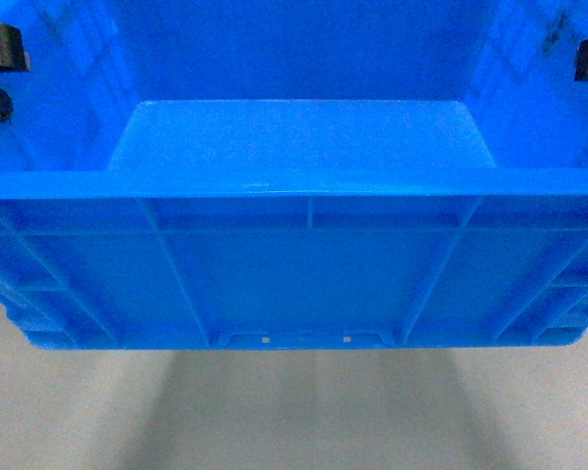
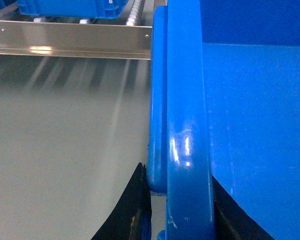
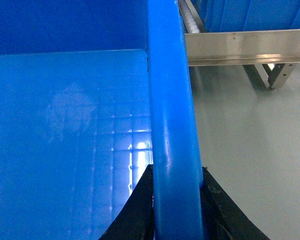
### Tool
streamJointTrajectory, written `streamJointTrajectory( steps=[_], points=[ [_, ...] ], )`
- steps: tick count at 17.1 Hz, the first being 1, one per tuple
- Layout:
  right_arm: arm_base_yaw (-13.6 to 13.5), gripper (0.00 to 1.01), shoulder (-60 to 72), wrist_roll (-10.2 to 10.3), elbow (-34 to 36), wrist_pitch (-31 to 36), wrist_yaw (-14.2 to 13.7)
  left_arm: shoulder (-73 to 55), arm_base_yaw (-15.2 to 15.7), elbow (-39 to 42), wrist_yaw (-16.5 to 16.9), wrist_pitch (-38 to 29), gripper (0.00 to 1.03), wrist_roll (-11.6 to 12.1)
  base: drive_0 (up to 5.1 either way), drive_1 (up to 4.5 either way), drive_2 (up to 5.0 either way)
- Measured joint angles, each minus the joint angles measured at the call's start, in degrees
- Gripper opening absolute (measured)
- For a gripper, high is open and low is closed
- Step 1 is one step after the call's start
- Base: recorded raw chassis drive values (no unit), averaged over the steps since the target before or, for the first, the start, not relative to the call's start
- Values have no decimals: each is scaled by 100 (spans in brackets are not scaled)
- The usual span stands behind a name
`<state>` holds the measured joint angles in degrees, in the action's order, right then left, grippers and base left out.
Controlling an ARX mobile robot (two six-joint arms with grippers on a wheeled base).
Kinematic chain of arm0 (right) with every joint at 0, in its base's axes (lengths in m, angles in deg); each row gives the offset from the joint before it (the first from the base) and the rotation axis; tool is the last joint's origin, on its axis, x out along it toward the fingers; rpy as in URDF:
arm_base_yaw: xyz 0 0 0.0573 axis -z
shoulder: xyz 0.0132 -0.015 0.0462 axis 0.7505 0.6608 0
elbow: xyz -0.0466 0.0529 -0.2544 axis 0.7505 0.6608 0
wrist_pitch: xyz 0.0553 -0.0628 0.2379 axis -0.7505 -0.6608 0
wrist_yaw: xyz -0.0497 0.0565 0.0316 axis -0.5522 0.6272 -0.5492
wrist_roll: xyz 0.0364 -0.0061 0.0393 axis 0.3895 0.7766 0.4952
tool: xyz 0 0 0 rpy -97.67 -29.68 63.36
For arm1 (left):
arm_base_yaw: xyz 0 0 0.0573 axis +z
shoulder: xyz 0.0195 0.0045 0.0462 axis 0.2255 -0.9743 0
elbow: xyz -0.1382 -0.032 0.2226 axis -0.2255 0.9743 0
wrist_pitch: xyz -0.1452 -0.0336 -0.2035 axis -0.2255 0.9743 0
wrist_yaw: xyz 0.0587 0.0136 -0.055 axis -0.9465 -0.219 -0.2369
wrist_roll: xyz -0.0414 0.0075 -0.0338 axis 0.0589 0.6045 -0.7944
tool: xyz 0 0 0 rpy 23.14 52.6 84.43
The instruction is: Place box next to blue box on left shelf
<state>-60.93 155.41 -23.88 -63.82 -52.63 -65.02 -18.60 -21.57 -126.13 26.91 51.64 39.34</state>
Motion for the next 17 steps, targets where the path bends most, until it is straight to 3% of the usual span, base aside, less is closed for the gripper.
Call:
streamJointTrajectory(
  steps=[17],
  points=[
    [0,17,-2,-2,0,28,0,0,0,0,0,-13,18,0,0,0,0]
  ],
)
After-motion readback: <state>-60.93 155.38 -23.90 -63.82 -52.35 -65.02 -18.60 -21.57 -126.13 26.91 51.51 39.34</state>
